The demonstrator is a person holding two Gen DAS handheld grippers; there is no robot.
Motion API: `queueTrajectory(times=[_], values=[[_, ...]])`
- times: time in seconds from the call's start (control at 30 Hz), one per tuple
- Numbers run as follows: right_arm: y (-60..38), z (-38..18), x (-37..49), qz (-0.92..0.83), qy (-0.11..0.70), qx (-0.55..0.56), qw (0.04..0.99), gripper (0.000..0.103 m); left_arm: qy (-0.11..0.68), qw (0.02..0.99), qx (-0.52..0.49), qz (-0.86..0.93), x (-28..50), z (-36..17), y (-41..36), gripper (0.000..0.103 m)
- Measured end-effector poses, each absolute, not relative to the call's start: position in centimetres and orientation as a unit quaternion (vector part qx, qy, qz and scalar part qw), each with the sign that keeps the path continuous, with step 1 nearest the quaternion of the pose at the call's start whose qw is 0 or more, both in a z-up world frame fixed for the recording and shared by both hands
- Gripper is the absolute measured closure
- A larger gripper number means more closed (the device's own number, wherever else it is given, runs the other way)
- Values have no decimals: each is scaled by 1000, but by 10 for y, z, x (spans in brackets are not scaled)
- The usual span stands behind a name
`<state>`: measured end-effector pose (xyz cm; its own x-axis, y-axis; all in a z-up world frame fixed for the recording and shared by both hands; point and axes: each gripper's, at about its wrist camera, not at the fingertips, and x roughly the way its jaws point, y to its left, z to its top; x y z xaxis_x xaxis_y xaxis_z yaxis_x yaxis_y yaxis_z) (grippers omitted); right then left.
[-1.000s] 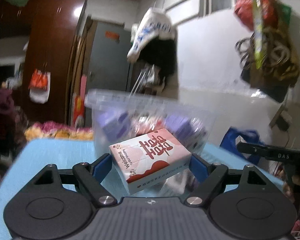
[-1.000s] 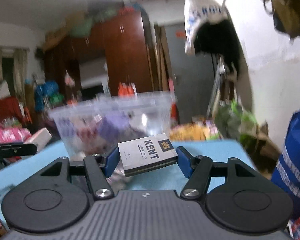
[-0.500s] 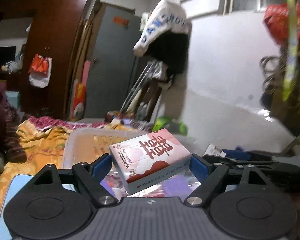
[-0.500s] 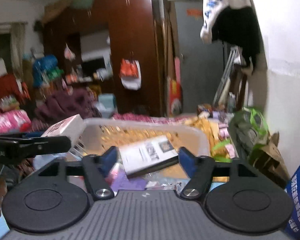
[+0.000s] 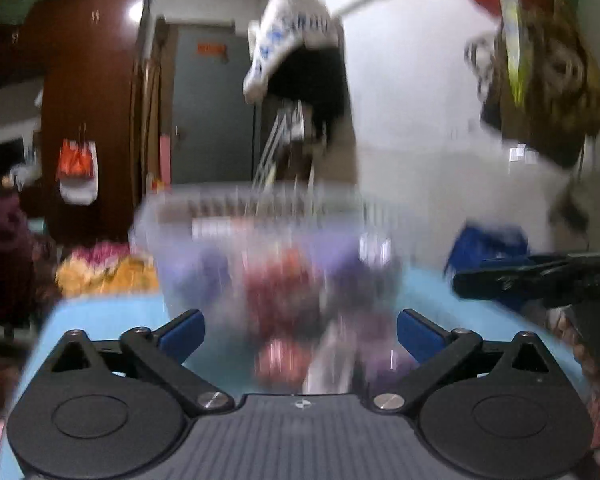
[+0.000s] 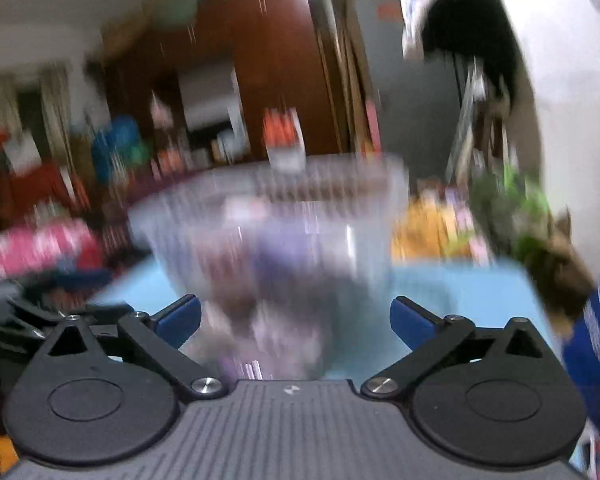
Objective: Organize objects
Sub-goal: 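Carry both items over the white basket and open both grippers, then grasp the clear bagged packet with the left gripper while the right grasps the bagged purple box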
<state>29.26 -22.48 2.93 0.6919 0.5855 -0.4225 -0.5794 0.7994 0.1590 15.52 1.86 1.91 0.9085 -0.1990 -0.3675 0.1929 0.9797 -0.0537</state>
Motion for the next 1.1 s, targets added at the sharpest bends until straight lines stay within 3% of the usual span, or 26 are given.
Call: queueTrajectory(times=[0.23, 0.3, 0.37, 0.93, 1.03, 1.1], values=[[-175, -3, 302, 356, 300, -31, 884, 3, 203, 972, -88, -81, 146, 0, 59, 9], [-167, -8, 300, 358, 306, -46, 881, 10, 206, 971, -83, -89, 148, 1, 56, 9], [-162, -13, 297, 336, 298, -76, 890, 33, 209, 970, -71, -100, 149, -2, 48, 9], [-239, -16, 290, 333, 242, 43, 910, 34, 258, 959, 43, -107, 166, -17, -24, 10], [-239, -15, 291, 335, 244, 43, 909, 34, 265, 957, 54, -108, 167, -18, -30, 19], [-242, -16, 291, 336, 243, 44, 909, 34, 270, 955, 55, -112, 169, -19, -31, 46]])
